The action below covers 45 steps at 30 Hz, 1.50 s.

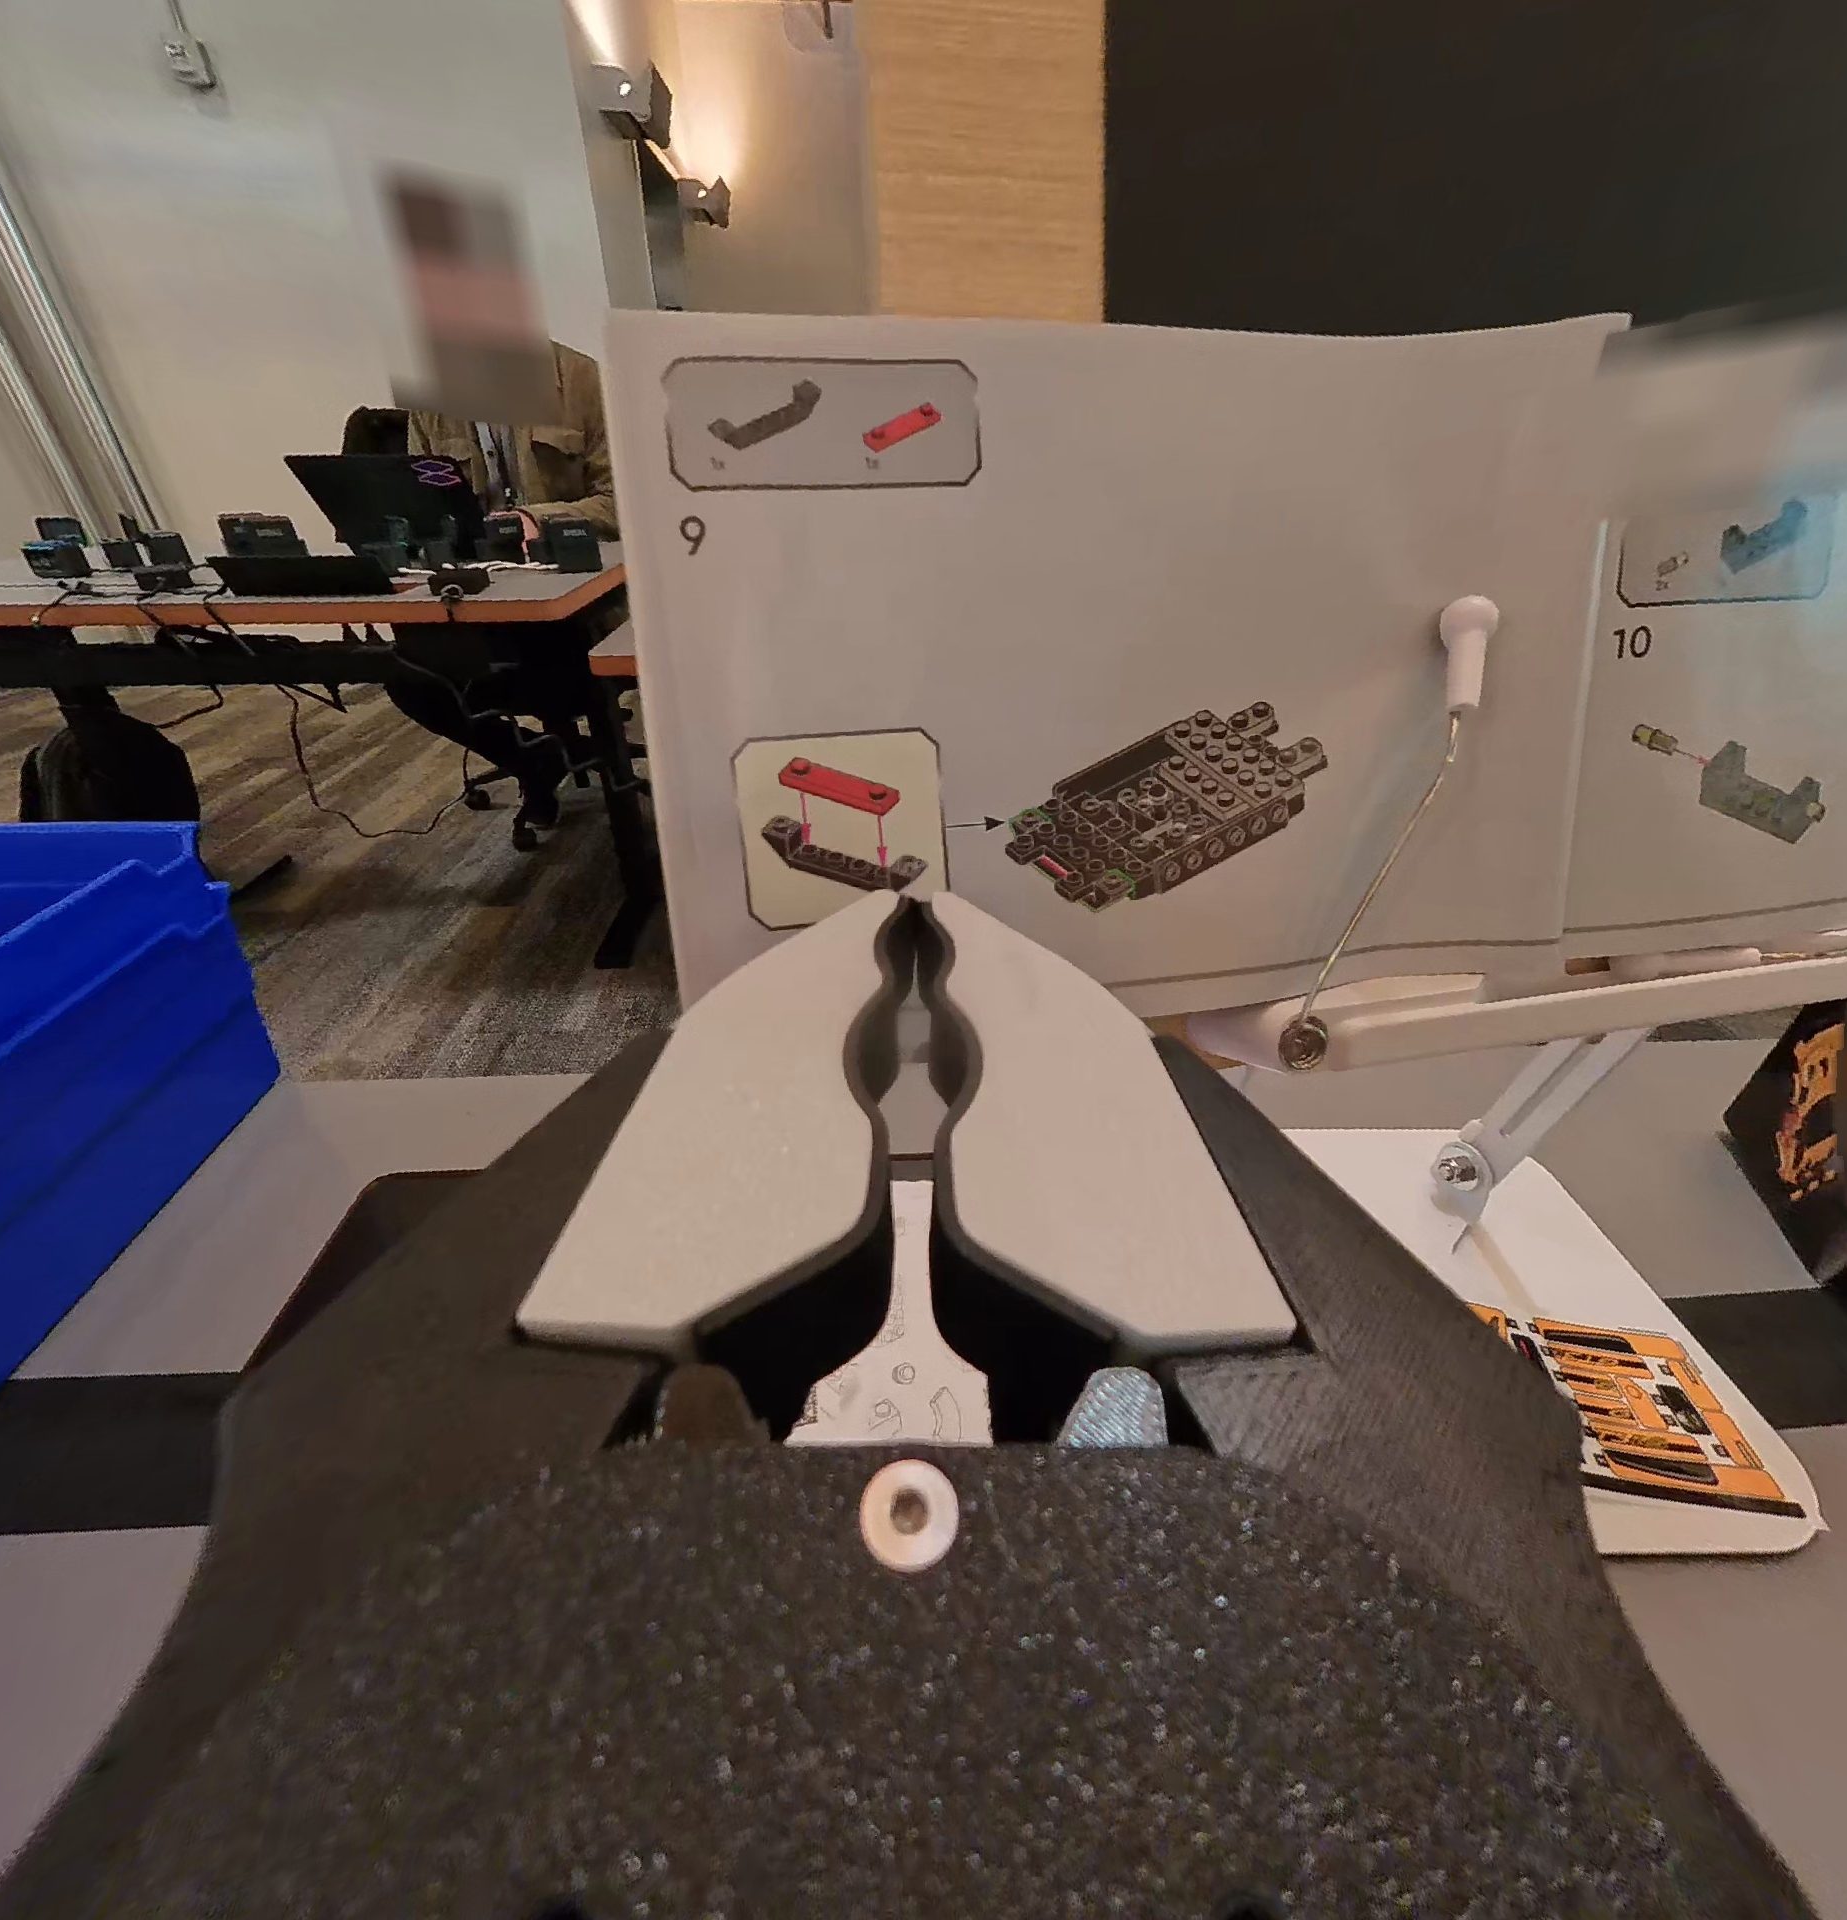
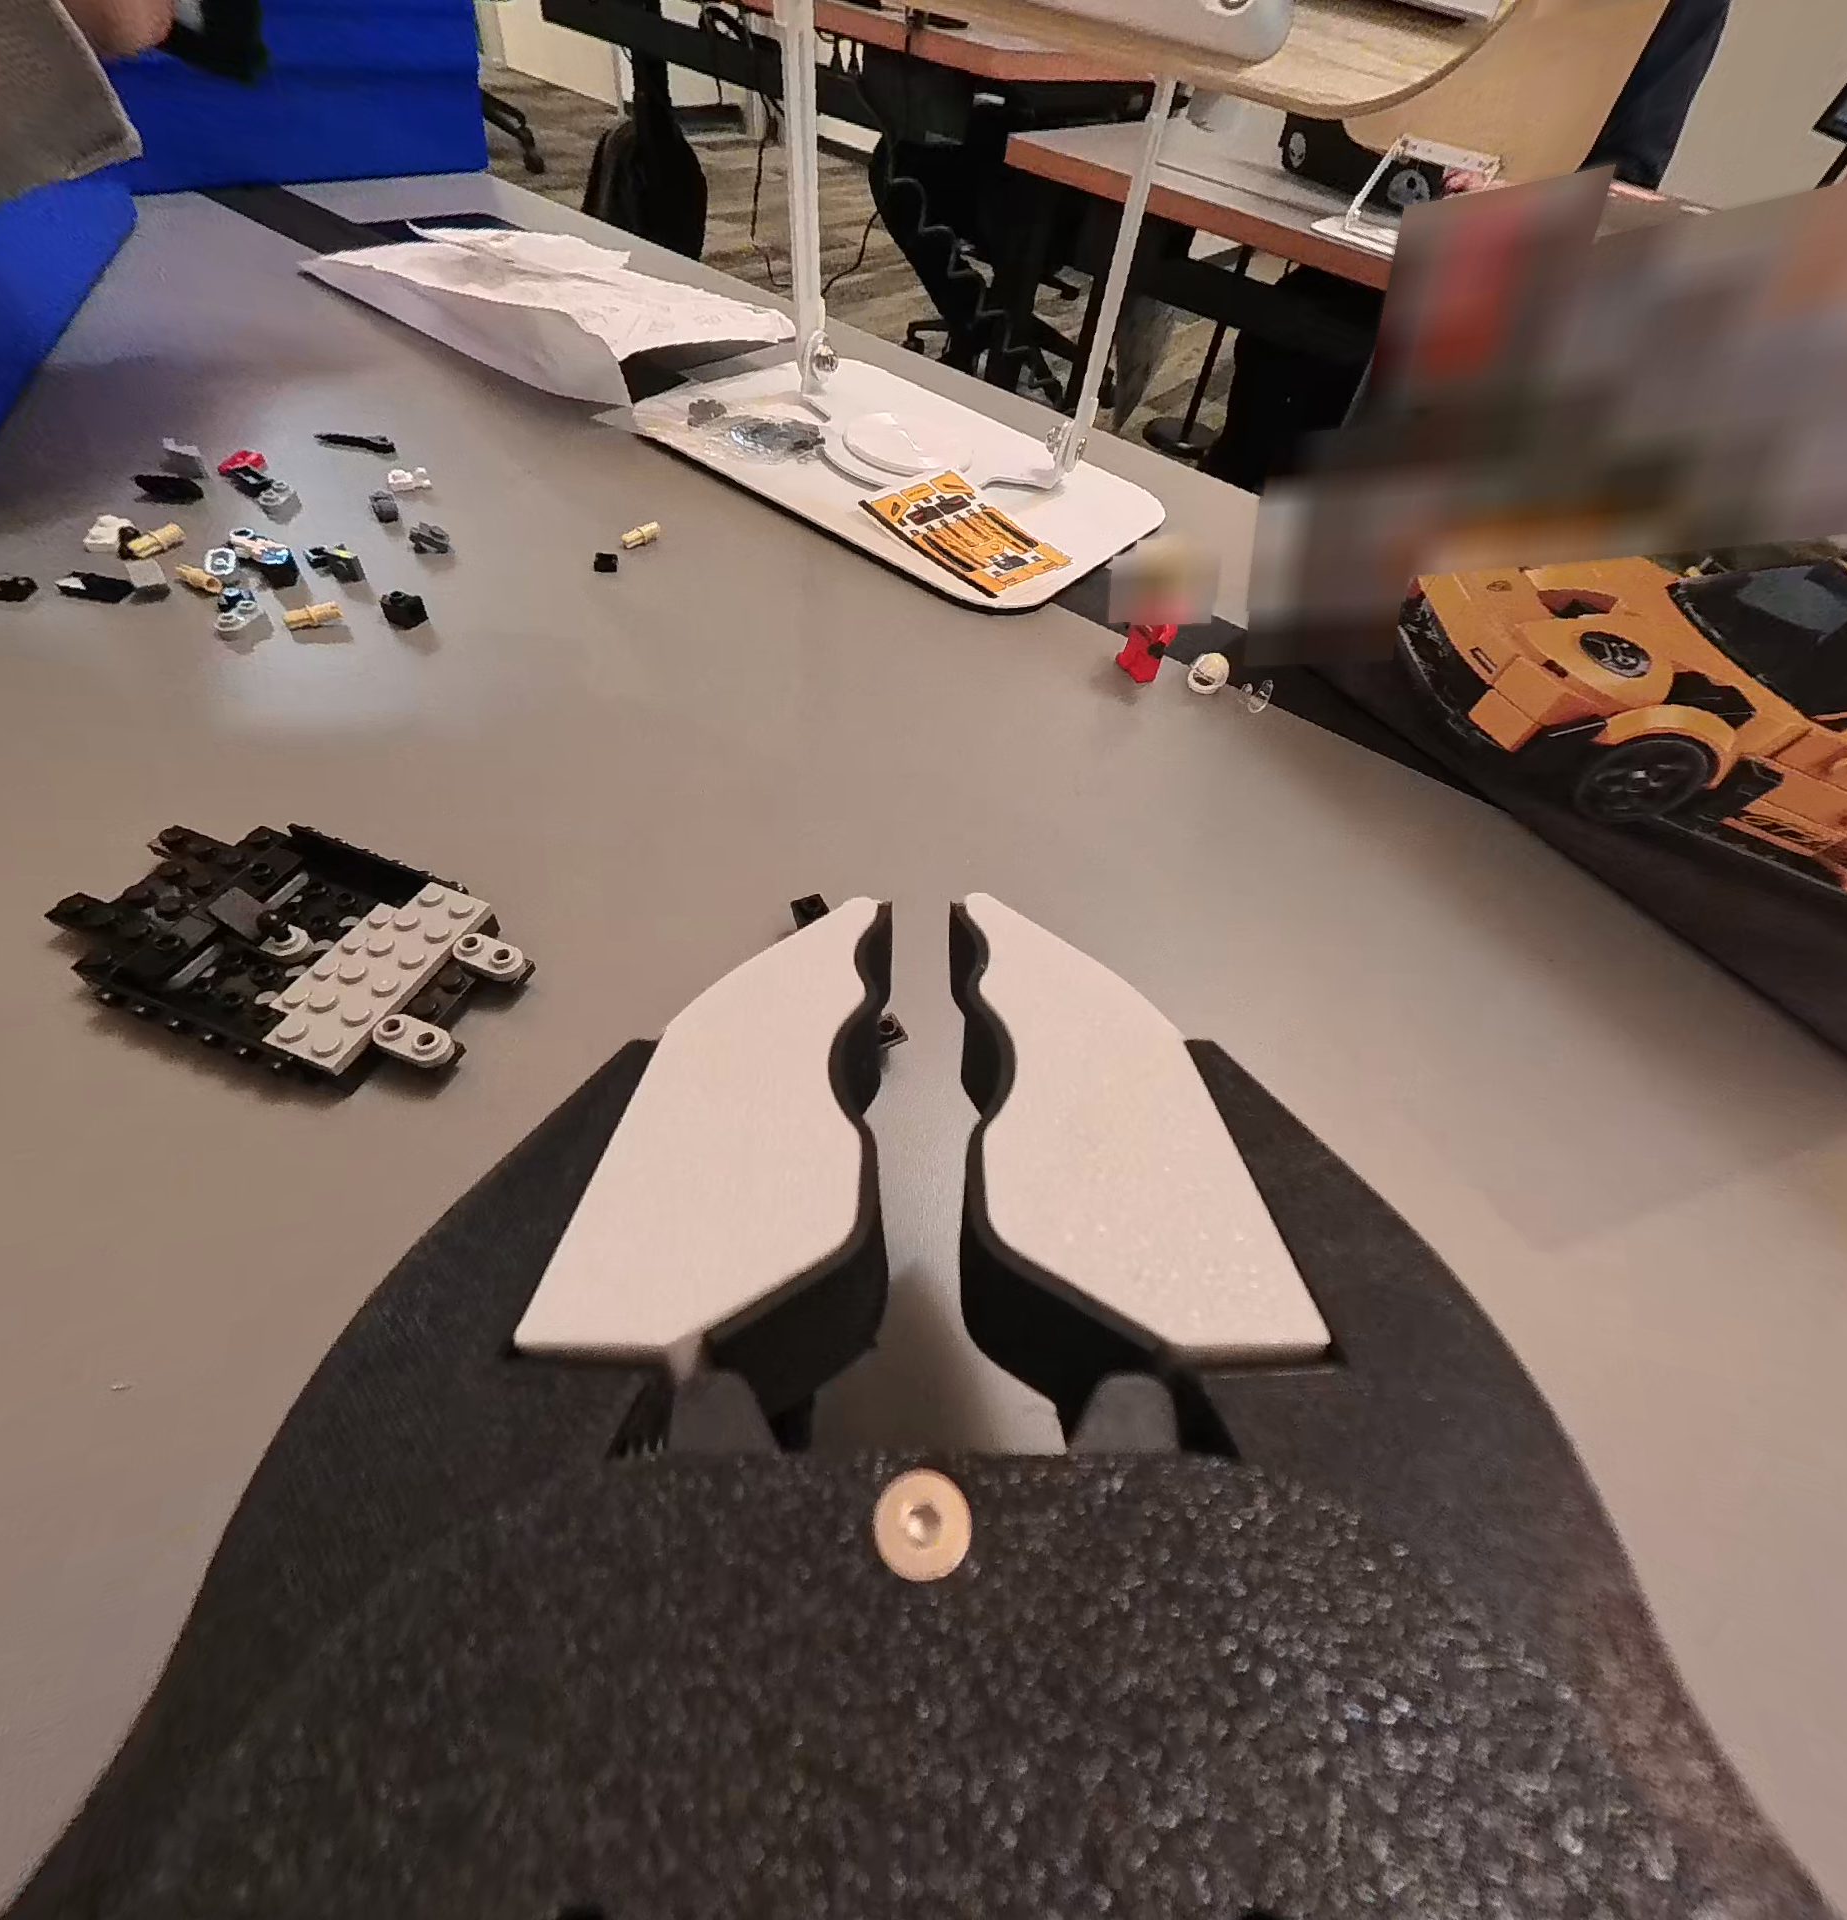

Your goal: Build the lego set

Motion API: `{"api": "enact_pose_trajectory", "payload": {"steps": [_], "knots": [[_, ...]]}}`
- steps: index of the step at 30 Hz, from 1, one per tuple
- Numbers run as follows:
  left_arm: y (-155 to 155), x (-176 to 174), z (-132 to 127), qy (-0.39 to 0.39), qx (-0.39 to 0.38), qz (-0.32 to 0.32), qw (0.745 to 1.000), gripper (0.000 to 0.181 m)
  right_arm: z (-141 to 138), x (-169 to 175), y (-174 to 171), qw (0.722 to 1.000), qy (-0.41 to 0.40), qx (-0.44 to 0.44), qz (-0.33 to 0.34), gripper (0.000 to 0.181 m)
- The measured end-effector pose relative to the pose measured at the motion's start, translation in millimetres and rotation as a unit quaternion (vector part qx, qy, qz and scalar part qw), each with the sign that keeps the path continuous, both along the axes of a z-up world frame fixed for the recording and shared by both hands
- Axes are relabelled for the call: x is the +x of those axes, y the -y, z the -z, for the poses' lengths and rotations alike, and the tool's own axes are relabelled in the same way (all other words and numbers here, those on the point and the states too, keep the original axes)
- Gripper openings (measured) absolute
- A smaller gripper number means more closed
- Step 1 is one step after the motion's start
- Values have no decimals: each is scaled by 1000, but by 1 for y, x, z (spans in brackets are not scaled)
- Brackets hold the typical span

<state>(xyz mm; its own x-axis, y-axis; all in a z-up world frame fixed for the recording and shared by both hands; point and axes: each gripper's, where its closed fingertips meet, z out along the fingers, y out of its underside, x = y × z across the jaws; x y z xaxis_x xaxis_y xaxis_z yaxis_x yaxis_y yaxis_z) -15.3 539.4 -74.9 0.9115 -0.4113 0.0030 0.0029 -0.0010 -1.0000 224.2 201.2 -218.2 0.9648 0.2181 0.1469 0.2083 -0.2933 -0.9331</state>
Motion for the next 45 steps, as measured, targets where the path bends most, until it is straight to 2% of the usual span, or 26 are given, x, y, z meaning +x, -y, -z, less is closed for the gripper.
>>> {"api": "enact_pose_trajectory", "payload": {"steps": [16,26,45], "knots": [[6,36,24,-32,-8,34,999,0,2,-4,1,1000,13,-3,-14,10],[7,41,2,-12,14,39,999,0,2,0,1,1000,13,-4,-5,10],[3,39,10,-8,0,34,999,0,3,0,1,1000,14,-5,-4,10]]}}
